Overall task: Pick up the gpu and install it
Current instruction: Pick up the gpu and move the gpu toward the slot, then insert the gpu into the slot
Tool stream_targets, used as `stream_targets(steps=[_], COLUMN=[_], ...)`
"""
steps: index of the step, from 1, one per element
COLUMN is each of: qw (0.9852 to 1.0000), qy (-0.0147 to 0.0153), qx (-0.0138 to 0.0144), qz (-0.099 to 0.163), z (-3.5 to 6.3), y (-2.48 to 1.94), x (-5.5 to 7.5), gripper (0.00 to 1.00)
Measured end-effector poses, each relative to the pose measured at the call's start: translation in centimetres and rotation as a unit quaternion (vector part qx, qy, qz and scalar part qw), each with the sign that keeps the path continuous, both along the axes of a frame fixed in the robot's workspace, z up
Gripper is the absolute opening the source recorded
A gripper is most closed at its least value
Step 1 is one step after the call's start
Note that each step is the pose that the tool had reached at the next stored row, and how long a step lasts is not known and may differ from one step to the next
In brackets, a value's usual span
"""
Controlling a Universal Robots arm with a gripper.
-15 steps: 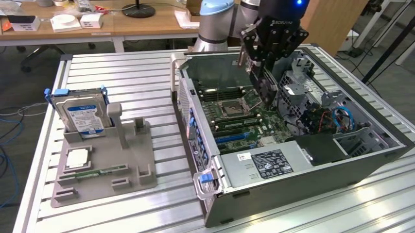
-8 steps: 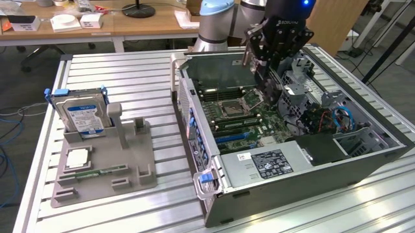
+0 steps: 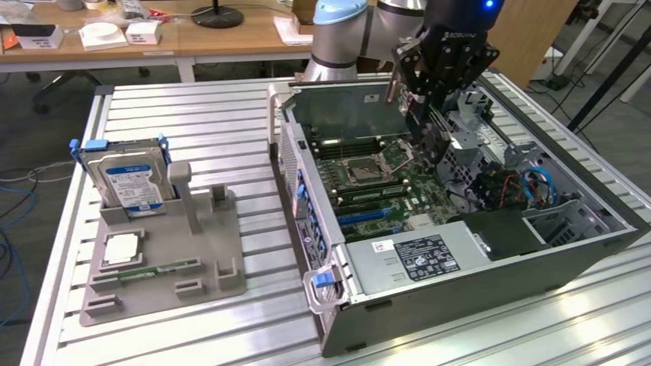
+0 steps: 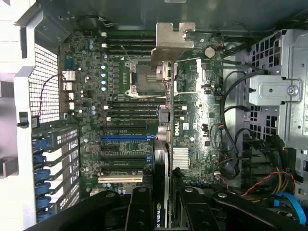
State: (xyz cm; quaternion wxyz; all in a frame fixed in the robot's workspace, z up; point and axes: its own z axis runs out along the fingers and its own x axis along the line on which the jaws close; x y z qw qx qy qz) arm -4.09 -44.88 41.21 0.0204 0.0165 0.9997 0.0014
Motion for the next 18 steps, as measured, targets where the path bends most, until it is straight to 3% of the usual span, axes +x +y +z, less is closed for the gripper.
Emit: stream_targets(steps=[18], qw=[1.0000], qy=[0.0000], qx=[0.0000], qz=[0.009], z=[0.00], y=[0.01], x=[0.01], gripper=[0.26])
